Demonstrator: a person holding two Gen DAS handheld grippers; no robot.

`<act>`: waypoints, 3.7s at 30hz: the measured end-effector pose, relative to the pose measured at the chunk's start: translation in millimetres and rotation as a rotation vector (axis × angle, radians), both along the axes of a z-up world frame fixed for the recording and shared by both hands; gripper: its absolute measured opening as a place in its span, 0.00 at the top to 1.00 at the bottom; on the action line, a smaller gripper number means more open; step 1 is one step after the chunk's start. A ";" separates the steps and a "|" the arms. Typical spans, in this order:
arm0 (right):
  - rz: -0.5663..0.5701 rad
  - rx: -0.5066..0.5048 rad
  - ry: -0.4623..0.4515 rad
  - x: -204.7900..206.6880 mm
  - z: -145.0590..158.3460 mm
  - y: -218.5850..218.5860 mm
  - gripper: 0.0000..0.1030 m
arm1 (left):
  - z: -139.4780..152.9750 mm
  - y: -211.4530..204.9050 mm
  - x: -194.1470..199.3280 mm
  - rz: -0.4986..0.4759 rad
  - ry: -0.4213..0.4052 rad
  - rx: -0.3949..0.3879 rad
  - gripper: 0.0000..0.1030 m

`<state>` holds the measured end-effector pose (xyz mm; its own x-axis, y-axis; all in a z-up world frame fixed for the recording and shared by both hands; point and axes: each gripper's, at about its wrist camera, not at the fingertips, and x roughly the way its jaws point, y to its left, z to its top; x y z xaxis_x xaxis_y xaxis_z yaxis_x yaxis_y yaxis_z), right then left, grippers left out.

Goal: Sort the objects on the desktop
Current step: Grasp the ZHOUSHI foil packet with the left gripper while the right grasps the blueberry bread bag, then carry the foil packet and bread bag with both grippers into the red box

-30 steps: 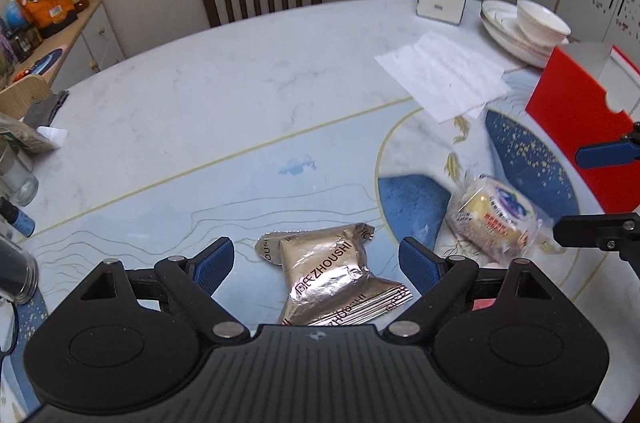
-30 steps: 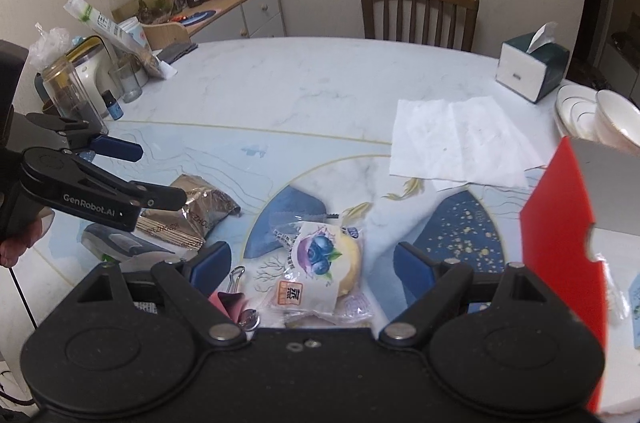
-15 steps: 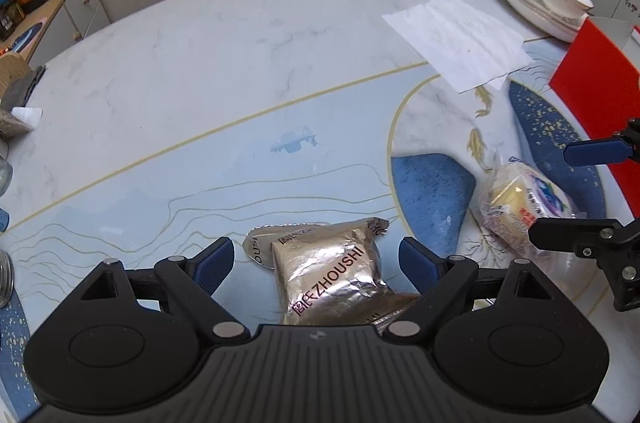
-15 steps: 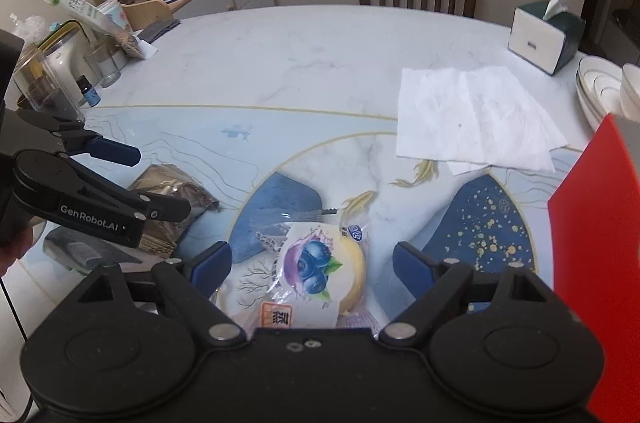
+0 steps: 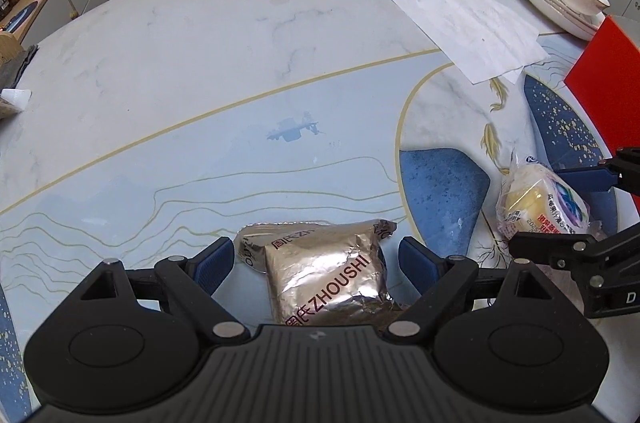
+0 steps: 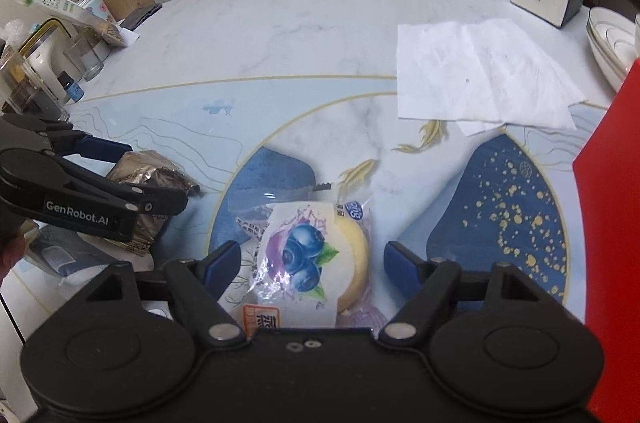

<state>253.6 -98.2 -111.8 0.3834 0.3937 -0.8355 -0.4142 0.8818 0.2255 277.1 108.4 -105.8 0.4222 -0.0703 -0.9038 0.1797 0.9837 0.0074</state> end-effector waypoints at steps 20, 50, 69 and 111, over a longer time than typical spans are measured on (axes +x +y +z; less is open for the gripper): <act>0.004 -0.019 -0.001 0.5 -1.5 3.6 0.46 | 5.2 0.2 -1.3 -0.002 -0.018 -0.016 0.41; -0.007 0.042 -0.130 -35.2 74.2 -46.7 0.49 | 86.8 -23.3 -55.8 0.007 -0.197 -0.124 0.43; -0.050 0.108 -0.199 -53.5 117.5 -115.7 0.49 | 131.7 -93.5 -82.4 -0.056 -0.278 -0.202 0.43; -0.220 0.026 -0.213 3.1 92.5 -322.0 0.49 | 115.6 -320.8 -29.8 -0.289 -0.255 -0.142 0.43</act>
<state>256.7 -420.3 -19.3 0.6271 0.3026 -0.7178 -0.2546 0.9505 0.1782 247.3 -212.4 9.8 0.5758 -0.3352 -0.7457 0.4587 0.8875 -0.0448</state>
